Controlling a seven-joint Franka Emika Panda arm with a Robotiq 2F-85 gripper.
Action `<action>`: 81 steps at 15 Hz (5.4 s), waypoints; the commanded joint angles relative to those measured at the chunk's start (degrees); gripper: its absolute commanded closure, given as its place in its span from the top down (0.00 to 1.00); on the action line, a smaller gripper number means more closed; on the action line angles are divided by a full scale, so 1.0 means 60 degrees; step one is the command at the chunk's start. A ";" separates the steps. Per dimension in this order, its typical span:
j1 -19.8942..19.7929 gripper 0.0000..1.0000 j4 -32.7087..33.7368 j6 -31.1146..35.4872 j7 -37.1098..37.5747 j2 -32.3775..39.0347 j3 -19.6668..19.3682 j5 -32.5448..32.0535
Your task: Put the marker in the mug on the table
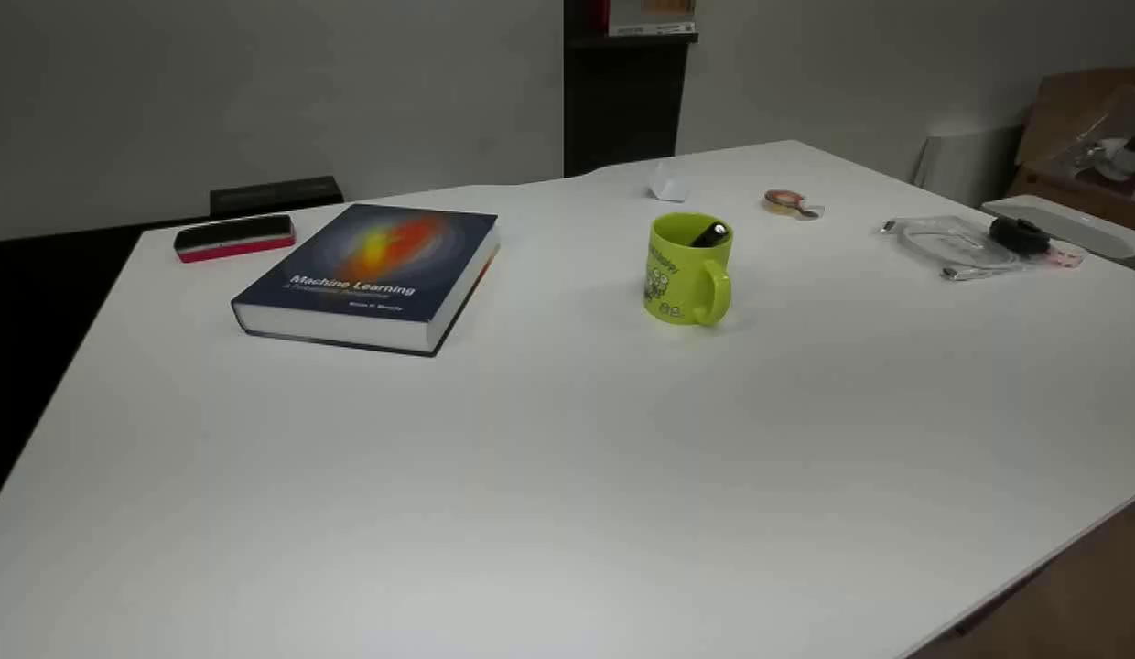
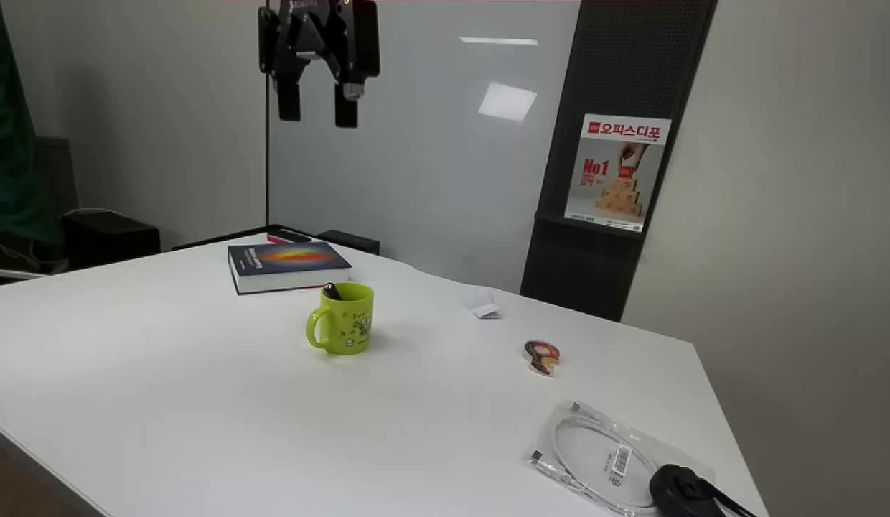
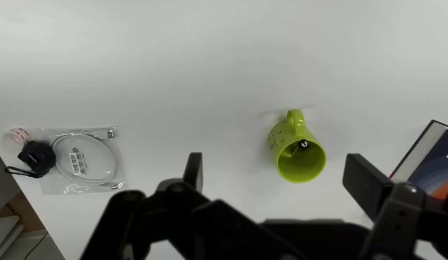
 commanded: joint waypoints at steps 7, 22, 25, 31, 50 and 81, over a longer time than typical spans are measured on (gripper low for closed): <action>0.0075 1.00 0.0016 -0.0012 0.0019 -0.0001 -0.0073 -0.0029; 0.0331 1.00 0.0359 0.2251 0.0585 0.3129 0.0292 -0.1530; 0.0797 1.00 0.0816 0.2865 0.0258 0.4323 0.0332 -0.1169; 0.1355 1.00 0.1182 0.3385 0.0264 0.5230 0.0112 -0.1200; 0.2242 0.75 0.1951 0.5348 0.0774 0.6936 -0.0891 -0.1976; 0.1444 0.05 0.6349 -0.4210 -0.0867 0.6839 0.0112 0.1636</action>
